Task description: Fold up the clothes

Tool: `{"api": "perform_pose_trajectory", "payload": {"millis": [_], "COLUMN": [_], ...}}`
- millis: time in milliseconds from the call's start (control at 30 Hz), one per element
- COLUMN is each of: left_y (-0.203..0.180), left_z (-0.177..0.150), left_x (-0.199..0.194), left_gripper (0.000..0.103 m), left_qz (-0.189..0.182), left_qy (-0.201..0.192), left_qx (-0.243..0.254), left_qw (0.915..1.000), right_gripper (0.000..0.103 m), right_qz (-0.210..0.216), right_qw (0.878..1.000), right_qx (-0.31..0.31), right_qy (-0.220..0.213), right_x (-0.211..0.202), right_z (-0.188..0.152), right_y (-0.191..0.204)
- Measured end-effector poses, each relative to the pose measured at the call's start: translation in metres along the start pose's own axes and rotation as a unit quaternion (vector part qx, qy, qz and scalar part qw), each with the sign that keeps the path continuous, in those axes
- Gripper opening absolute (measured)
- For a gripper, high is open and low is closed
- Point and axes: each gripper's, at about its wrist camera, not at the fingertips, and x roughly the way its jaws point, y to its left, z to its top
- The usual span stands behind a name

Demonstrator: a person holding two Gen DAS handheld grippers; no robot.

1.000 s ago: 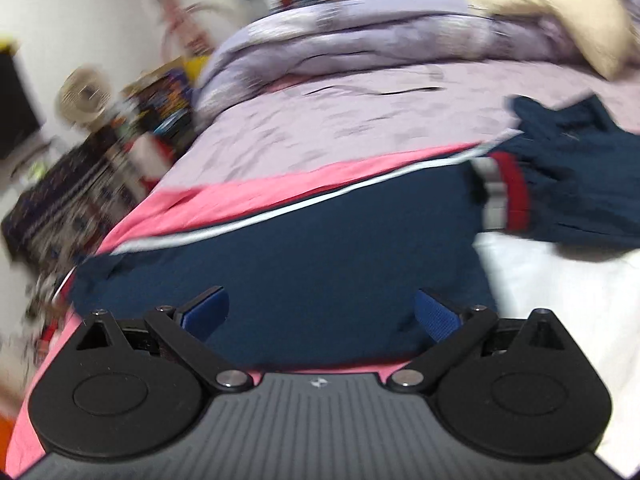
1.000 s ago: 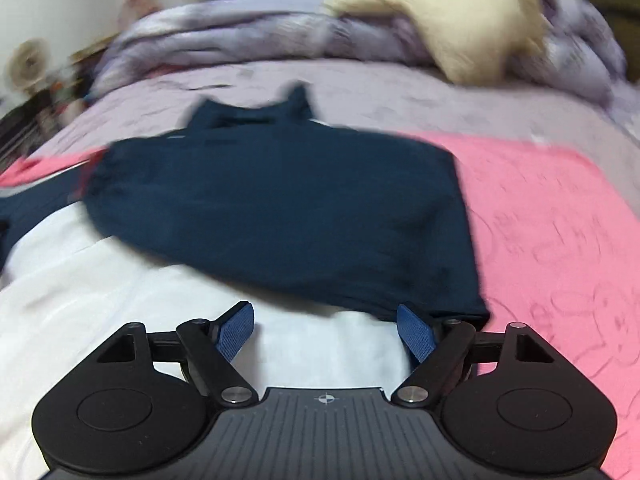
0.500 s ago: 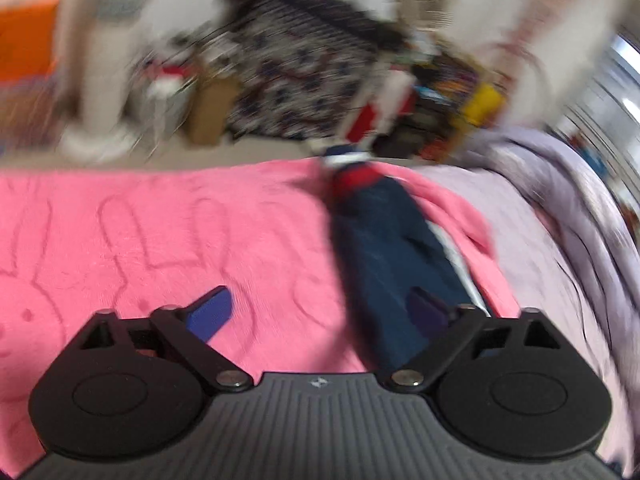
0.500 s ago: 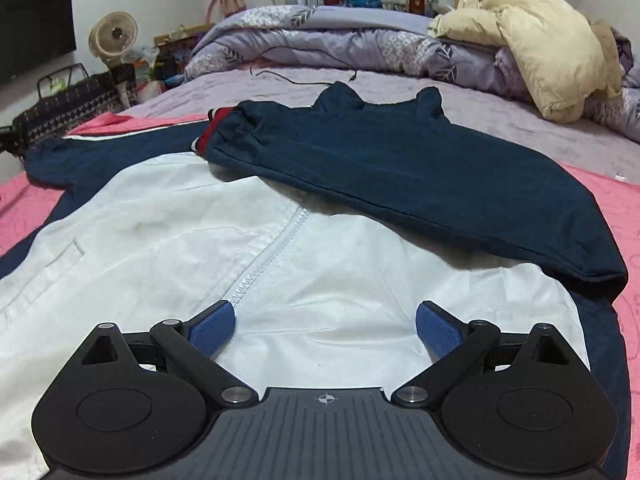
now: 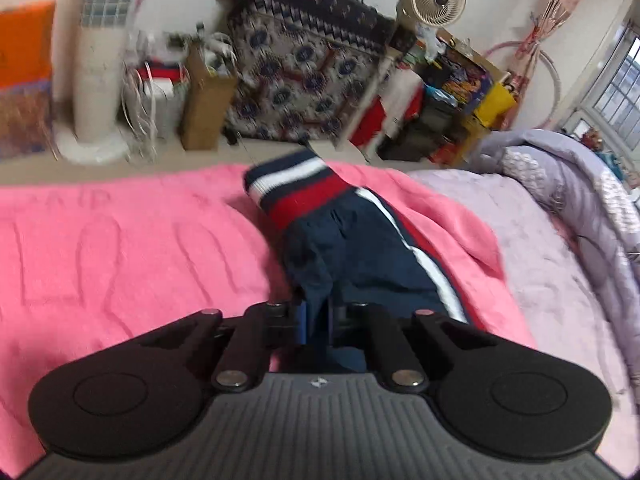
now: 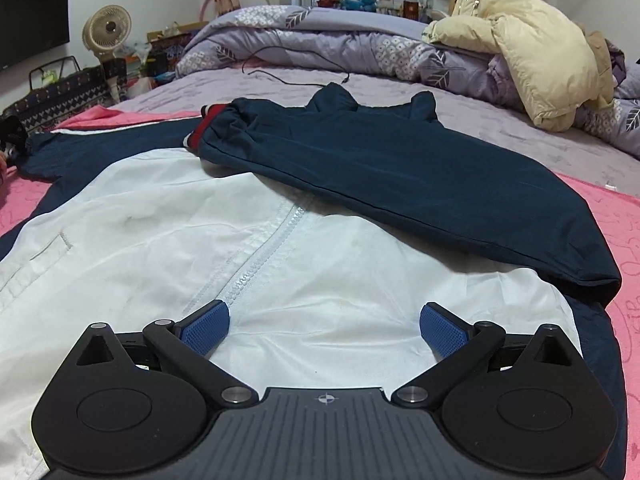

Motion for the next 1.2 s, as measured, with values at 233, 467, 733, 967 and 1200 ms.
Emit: {"api": "perform_pose_trajectory", "payload": {"millis": [233,467,733,967,1200], "left_y": [-0.051,-0.213,-0.312,-0.261,-0.181], "left_z": [-0.016,-0.146,-0.367,-0.344,-0.266], "left_x": [-0.069,-0.206,-0.213,-0.224,-0.2], "left_gripper": [0.0,0.0,0.054,0.067,0.081], "left_qz": [-0.108,-0.37,-0.338,-0.377,-0.228], "left_qy": [-0.05,-0.042,0.229,0.197,-0.012], "left_qx": [0.083,0.296,0.507,0.502,0.532], "left_qw": [0.9894,0.8793,0.7592,0.7531,0.8157], "right_gripper": [0.103,0.103,0.103,0.103,0.094], "right_qz": [-0.003,-0.004,0.002,0.011,-0.025], "right_qw": [1.0,1.0,1.0,1.0,0.99], "right_qx": [-0.001,0.0,0.009,0.019,0.112], "right_qy": [-0.003,-0.003,-0.003,-0.001,-0.077], "right_x": [-0.001,-0.001,-0.002,-0.003,-0.031], "right_z": [0.0,0.0,0.0,-0.001,0.019], "right_y": [0.002,0.002,-0.001,-0.006,-0.035]}}
